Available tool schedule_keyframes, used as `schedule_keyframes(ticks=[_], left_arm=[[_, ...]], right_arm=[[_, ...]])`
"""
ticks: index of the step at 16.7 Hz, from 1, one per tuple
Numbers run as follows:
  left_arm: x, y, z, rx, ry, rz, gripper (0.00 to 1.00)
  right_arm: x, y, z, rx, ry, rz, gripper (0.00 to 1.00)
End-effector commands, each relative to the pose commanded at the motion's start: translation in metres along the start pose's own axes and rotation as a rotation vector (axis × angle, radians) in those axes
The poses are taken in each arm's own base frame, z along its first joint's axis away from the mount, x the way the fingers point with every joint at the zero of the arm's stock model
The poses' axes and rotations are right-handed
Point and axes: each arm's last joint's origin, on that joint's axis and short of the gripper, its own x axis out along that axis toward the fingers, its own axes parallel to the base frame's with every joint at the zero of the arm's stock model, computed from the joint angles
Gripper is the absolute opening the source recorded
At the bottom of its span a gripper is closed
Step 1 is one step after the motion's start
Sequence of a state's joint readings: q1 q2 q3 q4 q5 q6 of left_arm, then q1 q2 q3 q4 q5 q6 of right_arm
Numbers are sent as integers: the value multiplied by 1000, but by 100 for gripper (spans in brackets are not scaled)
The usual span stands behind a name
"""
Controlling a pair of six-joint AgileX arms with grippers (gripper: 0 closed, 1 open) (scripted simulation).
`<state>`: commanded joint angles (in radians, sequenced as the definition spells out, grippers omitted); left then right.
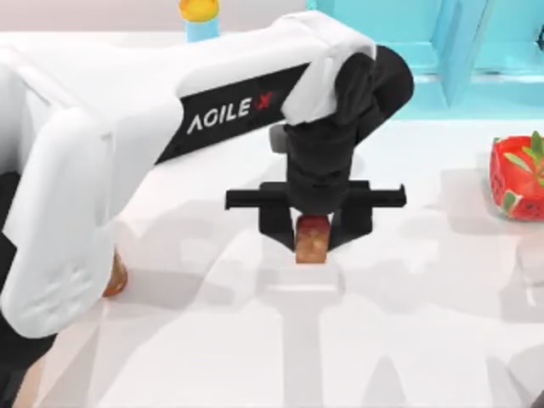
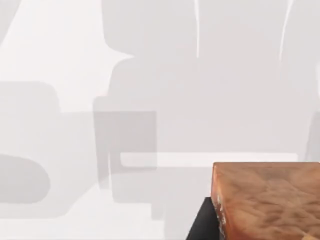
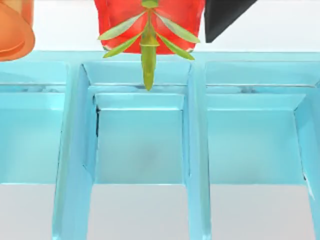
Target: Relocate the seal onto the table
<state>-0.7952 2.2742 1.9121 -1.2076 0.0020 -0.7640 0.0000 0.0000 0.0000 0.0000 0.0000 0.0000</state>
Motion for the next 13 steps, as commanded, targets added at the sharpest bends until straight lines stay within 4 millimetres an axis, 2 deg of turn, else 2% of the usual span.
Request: schedule_keyframes(ticks=[3, 11, 13], left_arm=[[1, 2, 1, -2, 3, 2, 0], [44, 0, 0, 0, -1, -1, 0], [45, 0, 0, 0, 0, 0, 0]], right_arm=[[0, 0, 0, 0, 0, 0, 100], [0, 0, 0, 0, 0, 0, 100], [0, 0, 0, 0, 0, 0, 100]])
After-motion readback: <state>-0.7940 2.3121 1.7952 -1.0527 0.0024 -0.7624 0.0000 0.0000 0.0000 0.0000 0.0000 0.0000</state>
